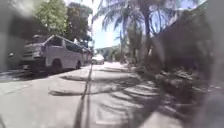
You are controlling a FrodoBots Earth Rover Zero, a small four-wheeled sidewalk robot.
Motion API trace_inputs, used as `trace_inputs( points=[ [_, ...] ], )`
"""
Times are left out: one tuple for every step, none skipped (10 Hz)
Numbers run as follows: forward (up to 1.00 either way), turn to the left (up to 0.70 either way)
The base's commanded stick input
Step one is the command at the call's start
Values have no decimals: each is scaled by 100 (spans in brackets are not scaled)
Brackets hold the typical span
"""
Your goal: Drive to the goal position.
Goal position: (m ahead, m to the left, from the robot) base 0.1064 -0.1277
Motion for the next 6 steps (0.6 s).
trace_inputs(
  points=[
    [100, 0],
    [100, 0],
    [100, 0],
    [100, 0],
    [100, 0],
    [100, 0]
  ],
)
